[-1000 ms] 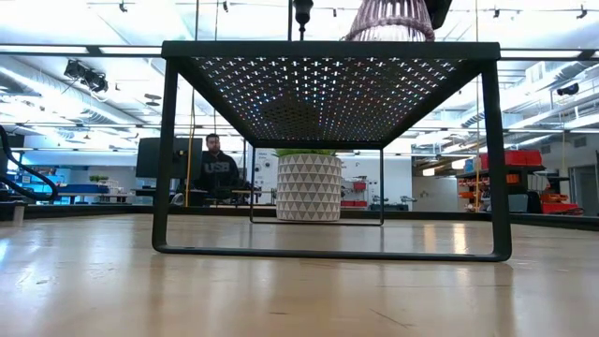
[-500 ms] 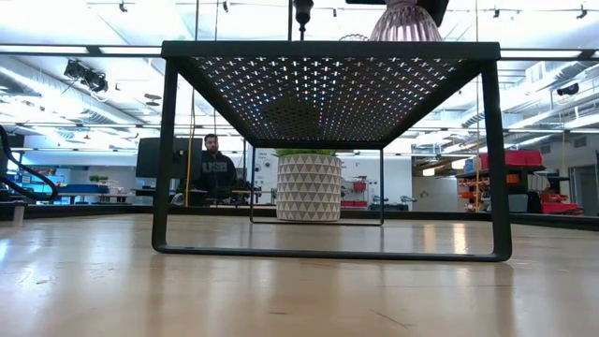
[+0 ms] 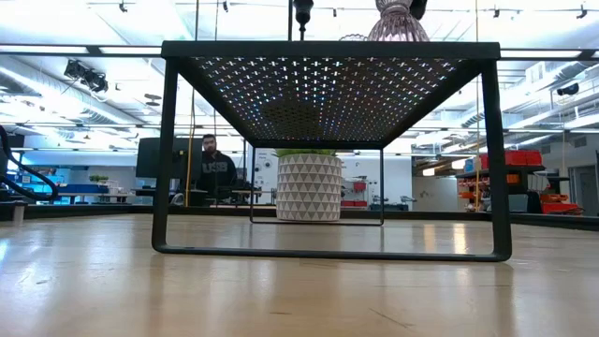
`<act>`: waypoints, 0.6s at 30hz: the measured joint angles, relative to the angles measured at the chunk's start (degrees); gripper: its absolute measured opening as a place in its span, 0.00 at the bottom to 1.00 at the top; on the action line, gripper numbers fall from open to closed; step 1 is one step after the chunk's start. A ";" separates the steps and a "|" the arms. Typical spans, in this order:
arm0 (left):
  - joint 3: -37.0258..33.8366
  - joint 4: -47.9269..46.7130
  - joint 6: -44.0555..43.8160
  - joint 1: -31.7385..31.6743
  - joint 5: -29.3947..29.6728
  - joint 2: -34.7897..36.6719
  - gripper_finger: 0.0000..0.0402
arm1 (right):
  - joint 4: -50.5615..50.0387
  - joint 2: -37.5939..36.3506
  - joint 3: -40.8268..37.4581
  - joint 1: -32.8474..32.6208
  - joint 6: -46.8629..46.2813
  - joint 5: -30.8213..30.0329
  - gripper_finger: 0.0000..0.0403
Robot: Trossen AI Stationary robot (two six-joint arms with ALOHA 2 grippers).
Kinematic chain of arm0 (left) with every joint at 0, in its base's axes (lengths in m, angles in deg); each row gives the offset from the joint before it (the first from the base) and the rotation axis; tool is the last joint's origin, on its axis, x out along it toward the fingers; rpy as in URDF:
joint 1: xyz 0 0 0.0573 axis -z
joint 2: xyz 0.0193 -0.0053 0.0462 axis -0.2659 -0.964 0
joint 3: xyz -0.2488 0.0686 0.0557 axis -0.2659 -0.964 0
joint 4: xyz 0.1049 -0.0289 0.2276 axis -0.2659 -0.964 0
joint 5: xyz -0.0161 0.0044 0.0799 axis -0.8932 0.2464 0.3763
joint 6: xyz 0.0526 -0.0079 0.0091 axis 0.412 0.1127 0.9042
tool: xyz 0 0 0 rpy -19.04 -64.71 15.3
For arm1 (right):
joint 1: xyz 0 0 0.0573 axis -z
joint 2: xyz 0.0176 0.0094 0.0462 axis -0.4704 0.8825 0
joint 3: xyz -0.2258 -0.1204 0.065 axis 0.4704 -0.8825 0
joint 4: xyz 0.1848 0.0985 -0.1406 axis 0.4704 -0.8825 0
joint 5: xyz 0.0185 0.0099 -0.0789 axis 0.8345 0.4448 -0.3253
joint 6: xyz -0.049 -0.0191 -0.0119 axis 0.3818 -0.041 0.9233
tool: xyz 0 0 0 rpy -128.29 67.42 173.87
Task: Pick & Place candle stick holders
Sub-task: Align the black candle holder with the black candle holders on the shelf
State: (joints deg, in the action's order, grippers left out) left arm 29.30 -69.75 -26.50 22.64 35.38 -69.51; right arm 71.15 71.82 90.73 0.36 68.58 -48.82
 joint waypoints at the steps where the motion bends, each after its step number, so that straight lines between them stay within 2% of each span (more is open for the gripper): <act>1: 0.00 -0.01 0.02 -0.01 0.00 0.00 0.27 | 0.91 -0.02 0.00 0.00 1.01 -0.02 0.44; 6: 0.00 0.00 -0.27 0.01 -2.16 0.00 0.27 | 4.15 -0.73 -0.02 -0.02 4.51 -0.13 0.40; 11: 0.00 -1.67 -3.13 2.79 -9.43 0.00 0.27 | 5.07 -3.36 -0.02 -0.26 5.28 -0.22 0.38; 14: 0.00 -7.60 -8.60 7.81 -5.23 0.00 0.26 | 5.05 -5.58 -0.02 -0.33 5.89 -0.19 0.37; 18: -0.38 -16.51 -25.45 17.34 2.15 0.01 0.23 | 4.62 -8.36 -0.02 -1.13 6.82 -0.22 0.36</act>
State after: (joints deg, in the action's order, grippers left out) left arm 28.92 -86.26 -51.96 39.98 37.53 -69.50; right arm 75.77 63.46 90.71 -0.78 75.39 -49.04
